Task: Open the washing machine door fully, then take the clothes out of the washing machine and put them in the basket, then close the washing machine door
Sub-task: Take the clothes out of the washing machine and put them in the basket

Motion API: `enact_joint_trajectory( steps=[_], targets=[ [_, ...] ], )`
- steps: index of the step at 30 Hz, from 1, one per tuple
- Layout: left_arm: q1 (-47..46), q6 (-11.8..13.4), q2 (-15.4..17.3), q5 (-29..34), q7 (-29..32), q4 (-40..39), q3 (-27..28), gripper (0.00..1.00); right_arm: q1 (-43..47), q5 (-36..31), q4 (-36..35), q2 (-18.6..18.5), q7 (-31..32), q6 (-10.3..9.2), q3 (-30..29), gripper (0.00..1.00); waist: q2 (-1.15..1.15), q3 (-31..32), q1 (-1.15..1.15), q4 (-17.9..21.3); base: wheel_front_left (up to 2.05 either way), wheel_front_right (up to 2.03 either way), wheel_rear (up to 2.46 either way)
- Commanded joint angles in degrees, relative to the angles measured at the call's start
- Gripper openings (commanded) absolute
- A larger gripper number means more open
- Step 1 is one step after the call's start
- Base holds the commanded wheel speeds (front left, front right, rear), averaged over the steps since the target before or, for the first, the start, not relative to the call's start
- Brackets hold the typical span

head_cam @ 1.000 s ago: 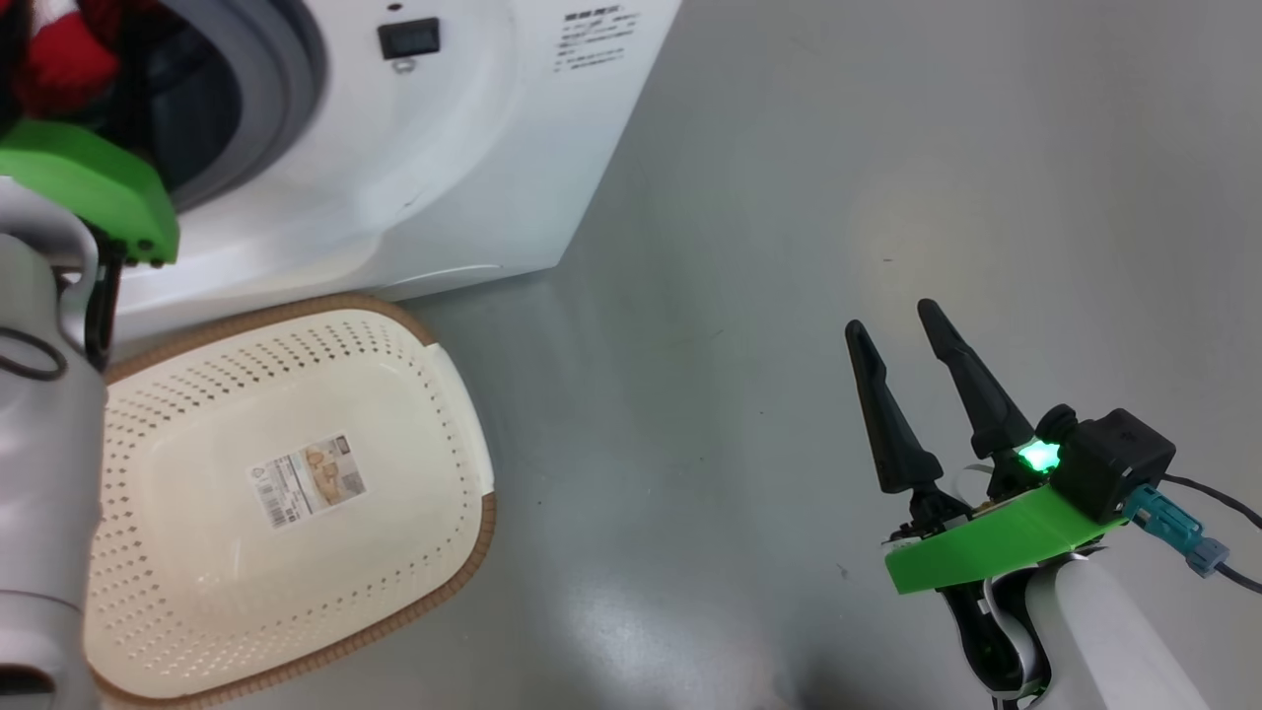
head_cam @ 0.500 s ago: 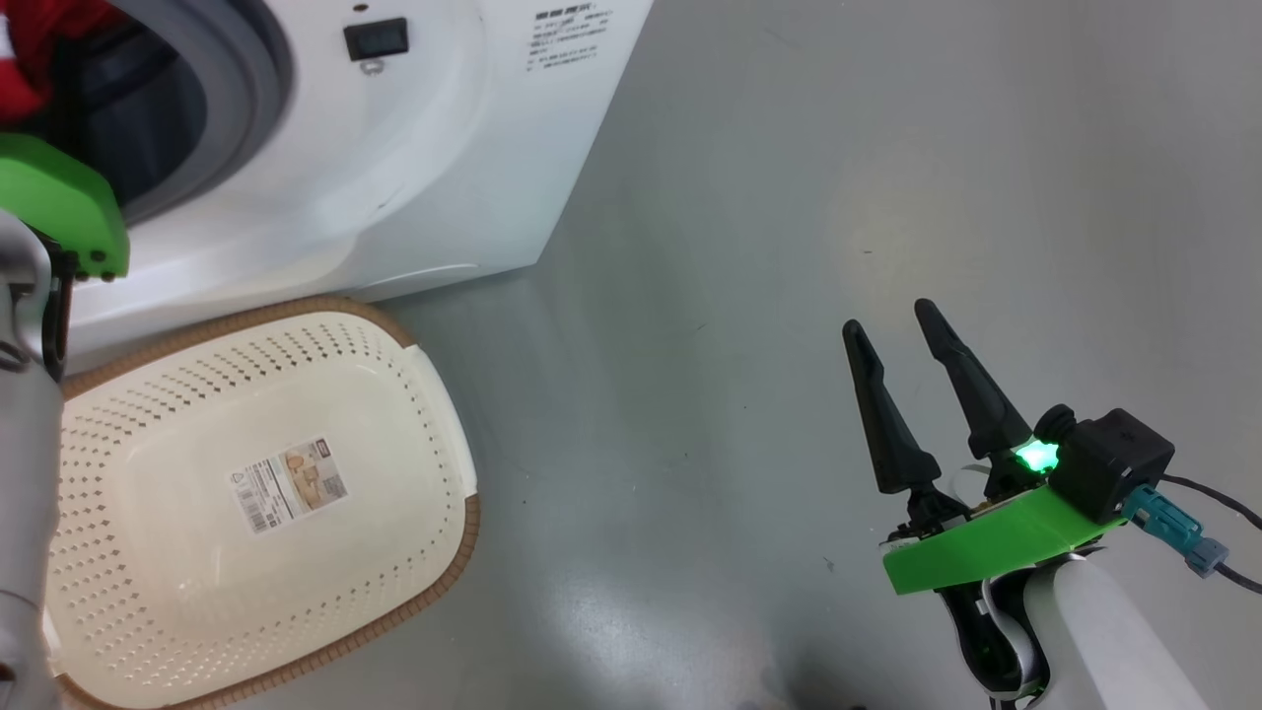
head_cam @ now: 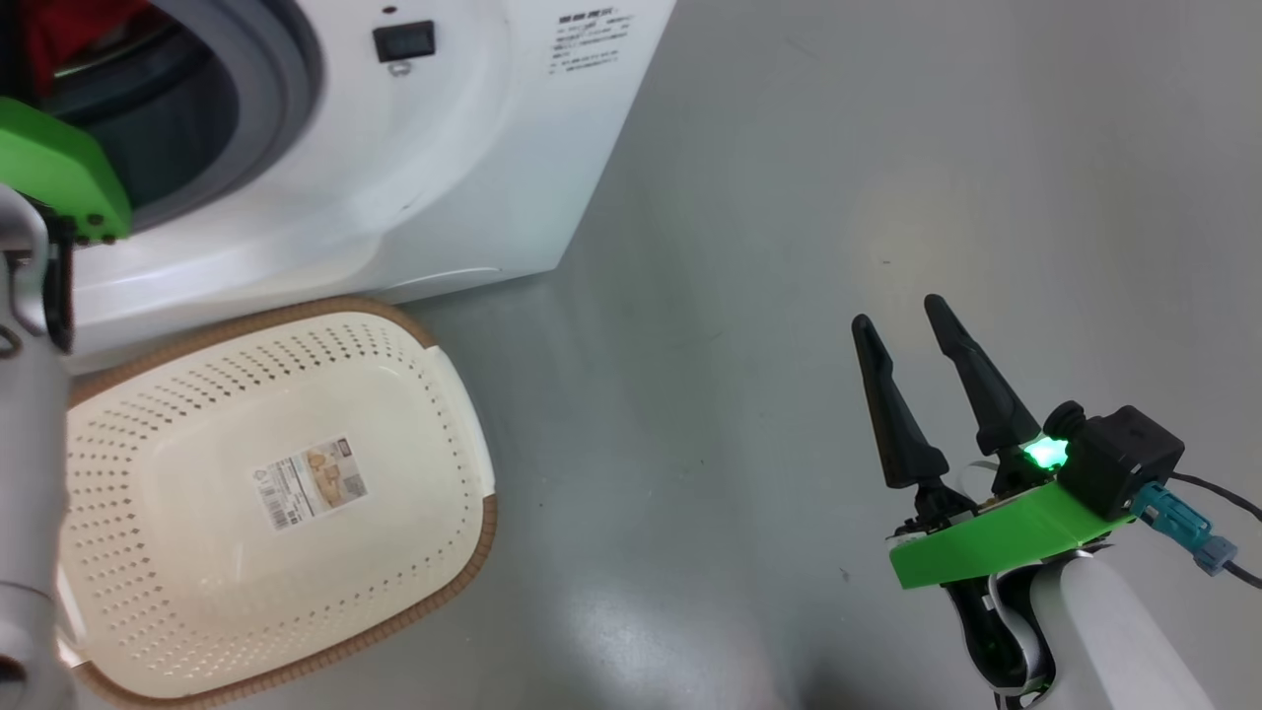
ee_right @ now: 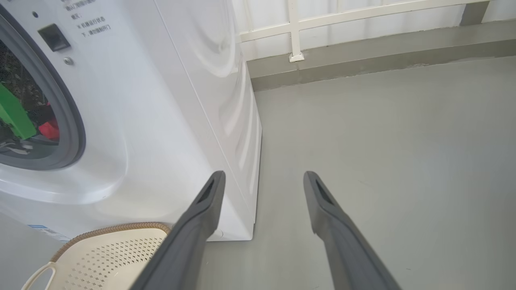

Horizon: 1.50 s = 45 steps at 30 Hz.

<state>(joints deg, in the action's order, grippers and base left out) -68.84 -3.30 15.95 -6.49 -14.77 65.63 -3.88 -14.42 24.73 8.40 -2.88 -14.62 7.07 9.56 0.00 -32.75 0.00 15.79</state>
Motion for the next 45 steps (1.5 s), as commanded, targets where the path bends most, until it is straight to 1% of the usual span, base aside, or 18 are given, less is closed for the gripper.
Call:
enact_joint_trajectory(
  steps=[1,6,10,11,12,15,16,23,29,36,45],
  targets=[
    [2.44,0.65,1.94,-0.81,-0.23,-3.32,1.35,0.00,-0.16,-0.09,-1.16,0.00,-0.38,0.42,0.50,1.00,0.00,0.82,0.00,-0.93,0.00,0.00,0.00],
    [7.92,0.94,0.53,-1.61,-0.23,-12.23,3.17,0.00,0.30,-1.00,-1.01,0.00,-0.38,0.42,-0.35,1.00,0.00,2.35,0.00,-2.68,0.00,0.00,0.00],
    [13.77,1.19,-0.74,-2.16,-0.23,-19.47,5.71,0.00,0.82,-1.78,-0.83,0.00,-0.38,0.42,-0.97,1.00,0.00,3.99,0.00,-3.96,0.00,0.00,0.00],
    [13.77,1.19,-0.74,-2.16,-0.23,-19.47,5.71,0.00,0.82,-1.78,-0.83,0.00,-0.38,0.42,-0.97,1.00,0.00,3.99,0.00,-3.96,0.00,0.00,0.00],
    [16.59,1.12,-1.79,-2.25,-0.23,-22.85,7.02,0.00,1.27,-2.21,-0.71,0.00,-0.38,0.42,-1.42,1.00,0.00,4.80,0.00,-4.72,0.00,0.00,0.00],
    [20.51,0.60,-3.54,-2.07,-0.23,-27.40,8.76,0.00,1.86,-2.81,-0.60,0.00,-0.38,0.42,-2.00,1.00,0.00,5.90,0.00,-5.81,0.00,0.00,0.00],
    [20.51,0.60,-3.54,-2.07,-0.23,-27.40,8.76,0.00,1.86,-2.81,-0.60,0.00,-0.38,0.42,-2.00,1.00,0.00,5.90,0.00,-5.81,0.00,0.00,0.00],
    [28.62,-1.03,-8.02,-0.55,-0.23,-37.80,12.30,0.00,3.17,-3.31,-0.65,-0.45,-0.38,0.42,-3.25,1.00,0.00,7.90,0.00,-8.11,0.00,0.00,0.00],
    [35.15,-2.37,-10.66,1.69,-0.23,-46.10,12.63,0.00,4.17,-3.44,-0.57,-0.74,-0.38,0.42,-3.69,1.00,0.00,9.44,0.00,-9.19,0.00,0.00,0.00],
    [40.45,-3.30,-12.35,1.77,-0.23,-55.50,12.31,0.00,5.00,-3.53,-0.57,-0.90,-0.38,0.42,-4.10,1.00,0.00,10.52,0.00,-10.00,0.00,0.00,0.00],
    [44.54,-3.41,-13.02,0.55,-0.23,-67.04,12.78,0.00,6.00,-3.47,-0.63,-1.00,-0.38,0.42,-4.32,1.00,0.00,11.69,0.00,-10.64,0.00,0.00,0.00]
  ],
)
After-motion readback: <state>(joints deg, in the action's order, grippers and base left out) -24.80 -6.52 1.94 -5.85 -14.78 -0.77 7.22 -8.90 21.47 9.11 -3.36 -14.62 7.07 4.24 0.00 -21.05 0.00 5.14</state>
